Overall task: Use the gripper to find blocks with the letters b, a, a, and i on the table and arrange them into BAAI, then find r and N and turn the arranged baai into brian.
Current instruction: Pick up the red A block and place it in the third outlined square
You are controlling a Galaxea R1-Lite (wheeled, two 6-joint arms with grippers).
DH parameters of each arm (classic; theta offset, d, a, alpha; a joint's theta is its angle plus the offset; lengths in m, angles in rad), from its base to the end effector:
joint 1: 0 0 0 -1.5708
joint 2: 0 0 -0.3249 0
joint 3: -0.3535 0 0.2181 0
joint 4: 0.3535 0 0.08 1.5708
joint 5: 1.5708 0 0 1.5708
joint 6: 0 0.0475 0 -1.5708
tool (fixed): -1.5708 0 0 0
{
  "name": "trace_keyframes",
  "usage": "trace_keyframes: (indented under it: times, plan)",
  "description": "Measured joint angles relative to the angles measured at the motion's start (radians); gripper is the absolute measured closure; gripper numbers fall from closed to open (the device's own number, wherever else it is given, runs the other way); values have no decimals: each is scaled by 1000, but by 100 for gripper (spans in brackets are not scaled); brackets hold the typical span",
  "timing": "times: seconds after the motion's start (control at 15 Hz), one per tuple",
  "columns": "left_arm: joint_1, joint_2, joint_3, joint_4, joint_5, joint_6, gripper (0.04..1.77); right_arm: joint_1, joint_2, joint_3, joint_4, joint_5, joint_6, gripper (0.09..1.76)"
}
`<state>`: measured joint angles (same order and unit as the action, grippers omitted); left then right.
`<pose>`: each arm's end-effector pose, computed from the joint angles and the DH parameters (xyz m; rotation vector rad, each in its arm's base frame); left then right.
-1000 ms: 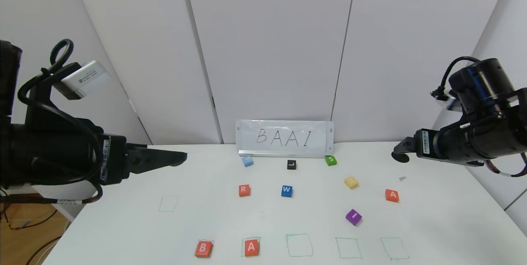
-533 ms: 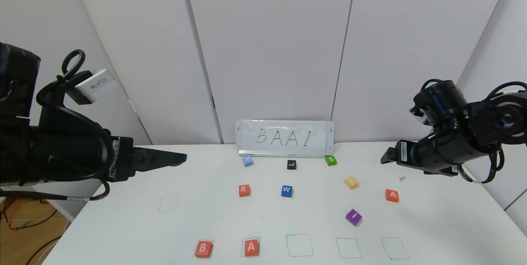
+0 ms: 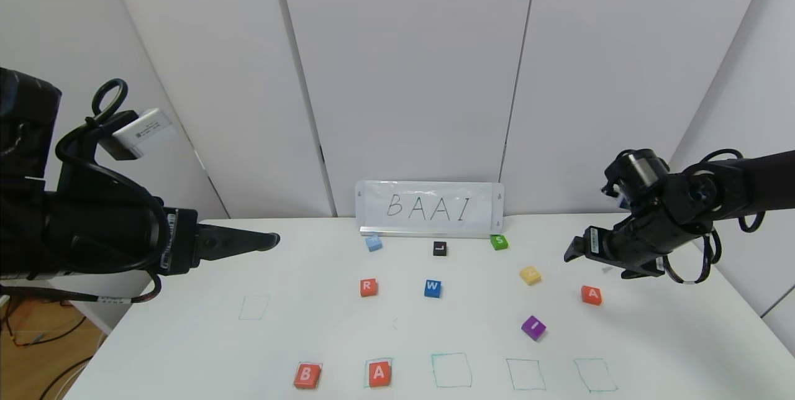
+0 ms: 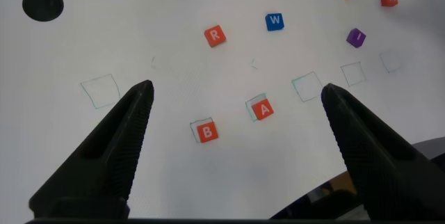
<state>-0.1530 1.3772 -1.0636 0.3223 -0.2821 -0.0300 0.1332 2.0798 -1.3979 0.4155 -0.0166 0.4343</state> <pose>0.2515 -0.0522 0.2529 -0.0699 0.6458 -0.4107 0.4193 0.0554 0.0999 0.3073 1.0963 -0.1343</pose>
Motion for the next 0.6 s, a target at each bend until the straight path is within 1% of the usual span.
trace_keyframes:
  times: [0.2,0.6]
  plan:
    - [1,4,0,0,0,10,9,-35,69,-10,-10,-6,-45,14]
    - [3,18,1,0,0,11,9,-62,141,-37,0,-11,-50,14]
